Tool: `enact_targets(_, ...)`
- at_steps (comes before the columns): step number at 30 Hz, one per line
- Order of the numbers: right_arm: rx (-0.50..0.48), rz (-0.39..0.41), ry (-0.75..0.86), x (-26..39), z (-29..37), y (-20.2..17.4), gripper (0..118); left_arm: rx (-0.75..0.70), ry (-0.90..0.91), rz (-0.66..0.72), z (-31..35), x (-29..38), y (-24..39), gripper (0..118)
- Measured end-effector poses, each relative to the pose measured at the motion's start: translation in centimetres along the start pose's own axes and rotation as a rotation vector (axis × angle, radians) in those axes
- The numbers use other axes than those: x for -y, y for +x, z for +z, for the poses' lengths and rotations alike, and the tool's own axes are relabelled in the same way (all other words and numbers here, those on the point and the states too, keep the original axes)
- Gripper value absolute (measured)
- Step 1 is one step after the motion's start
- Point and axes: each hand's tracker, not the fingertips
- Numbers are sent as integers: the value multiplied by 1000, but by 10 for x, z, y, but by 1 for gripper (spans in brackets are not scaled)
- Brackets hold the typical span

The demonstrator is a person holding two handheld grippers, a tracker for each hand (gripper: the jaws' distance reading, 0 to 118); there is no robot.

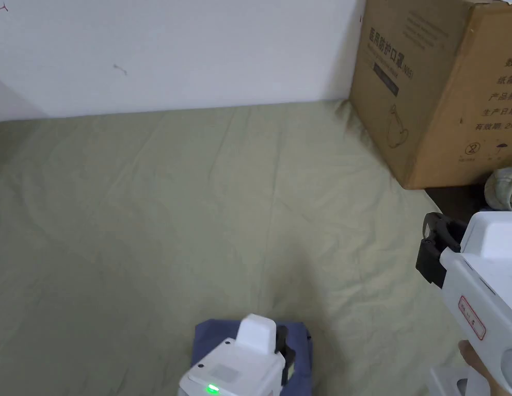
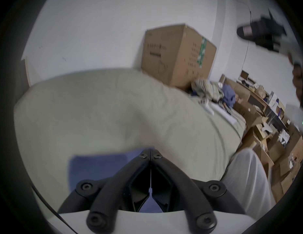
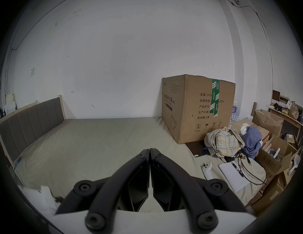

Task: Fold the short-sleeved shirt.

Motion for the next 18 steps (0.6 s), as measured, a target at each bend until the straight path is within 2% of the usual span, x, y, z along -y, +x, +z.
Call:
enact_targets(8, -39, 2, 73, -22, 15, -23, 0, -127, 247, 25, 67, -75, -41, 1)
enact_targets(18, -57, 28, 165, -33, 29, -51, 0, -354, 470, -6, 139, -112, -85, 1)
